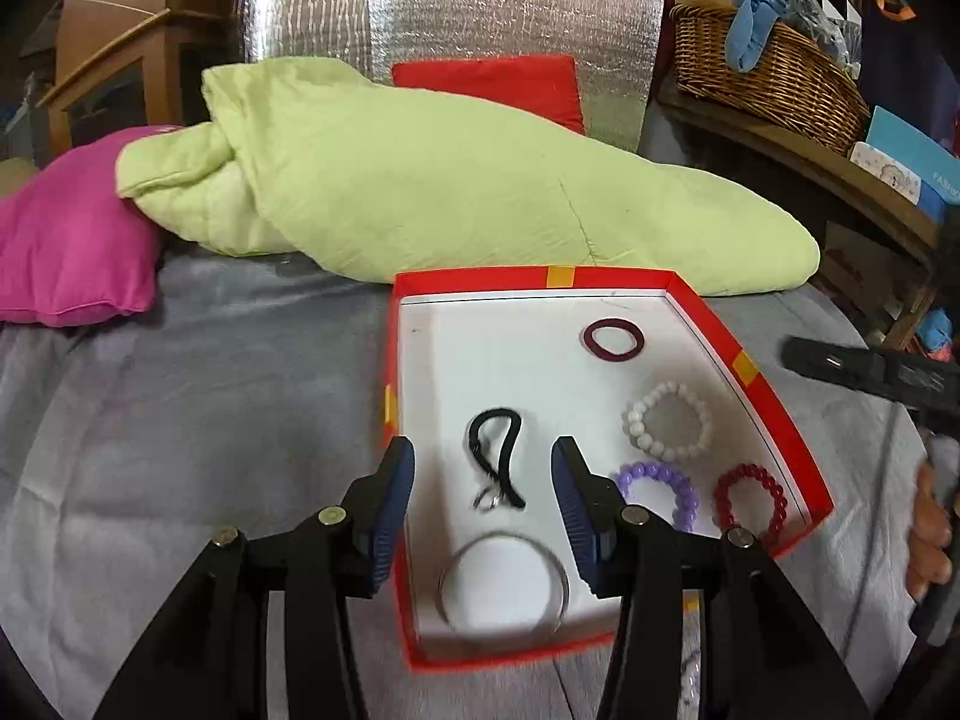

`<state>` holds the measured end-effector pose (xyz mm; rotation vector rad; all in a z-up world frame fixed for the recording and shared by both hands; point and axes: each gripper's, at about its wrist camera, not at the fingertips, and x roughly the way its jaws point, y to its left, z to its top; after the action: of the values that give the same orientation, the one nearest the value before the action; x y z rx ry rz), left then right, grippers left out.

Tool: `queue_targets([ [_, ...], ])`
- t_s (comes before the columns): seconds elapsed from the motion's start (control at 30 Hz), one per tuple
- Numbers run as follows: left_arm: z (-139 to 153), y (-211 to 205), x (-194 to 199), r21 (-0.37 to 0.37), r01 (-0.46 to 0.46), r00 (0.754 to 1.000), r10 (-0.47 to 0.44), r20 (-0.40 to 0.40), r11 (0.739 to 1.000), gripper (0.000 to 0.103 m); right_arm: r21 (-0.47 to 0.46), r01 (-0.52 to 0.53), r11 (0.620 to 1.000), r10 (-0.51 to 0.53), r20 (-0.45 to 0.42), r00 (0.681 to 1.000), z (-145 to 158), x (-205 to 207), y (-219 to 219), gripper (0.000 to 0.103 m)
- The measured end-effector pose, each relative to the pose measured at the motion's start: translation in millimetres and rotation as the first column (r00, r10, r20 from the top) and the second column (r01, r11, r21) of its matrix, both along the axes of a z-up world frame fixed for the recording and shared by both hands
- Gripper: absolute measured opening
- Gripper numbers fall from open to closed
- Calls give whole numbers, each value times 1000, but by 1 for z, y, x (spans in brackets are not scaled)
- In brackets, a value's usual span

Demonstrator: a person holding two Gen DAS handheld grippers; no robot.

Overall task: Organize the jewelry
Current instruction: 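Lift both tools out of the red box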

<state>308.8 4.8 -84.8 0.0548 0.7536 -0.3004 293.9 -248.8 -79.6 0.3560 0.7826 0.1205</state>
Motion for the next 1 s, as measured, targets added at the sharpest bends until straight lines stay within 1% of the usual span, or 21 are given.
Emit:
queue_targets([
  [0.07, 2, 3, -14, -6, -15, 1000, 15, -3, 1000, 56, 12, -2, 1000, 2, 18, 1000, 4, -26, -5, 43],
  [0.13, 4, 4, -28, -9, -22, 1000, 22, -6, 1000, 57, 18, 0, 1000, -1, 31, 1000, 6, -47, -7, 42],
  [0.2, 5, 0, -40, 8, -19, 1000, 19, -2, 1000, 57, 22, -5, 1000, 4, 31, 1000, 5, -64, -6, 43],
  [0.37, 12, -9, -87, 74, -6, 998, 1, 65, 997, 59, 19, -27, 999, 27, 4, 1000, -4, -106, 1, 43],
  [0.47, 12, -9, -110, 95, -13, 996, 5, 84, 995, 60, 7, -42, 999, 42, -3, 999, -9, -126, 5, 43],
  [0.67, 9, -10, -132, 132, -15, 995, 2, 97, 991, 60, 17, -55, 998, 55, -51, 997, -22, -139, 5, 43],
  [1.0, -6, -15, -119, 158, -9, 999, 0, 53, 987, 60, -7, -75, 997, 74, -125, 989, -37, -126, 11, 43],
])
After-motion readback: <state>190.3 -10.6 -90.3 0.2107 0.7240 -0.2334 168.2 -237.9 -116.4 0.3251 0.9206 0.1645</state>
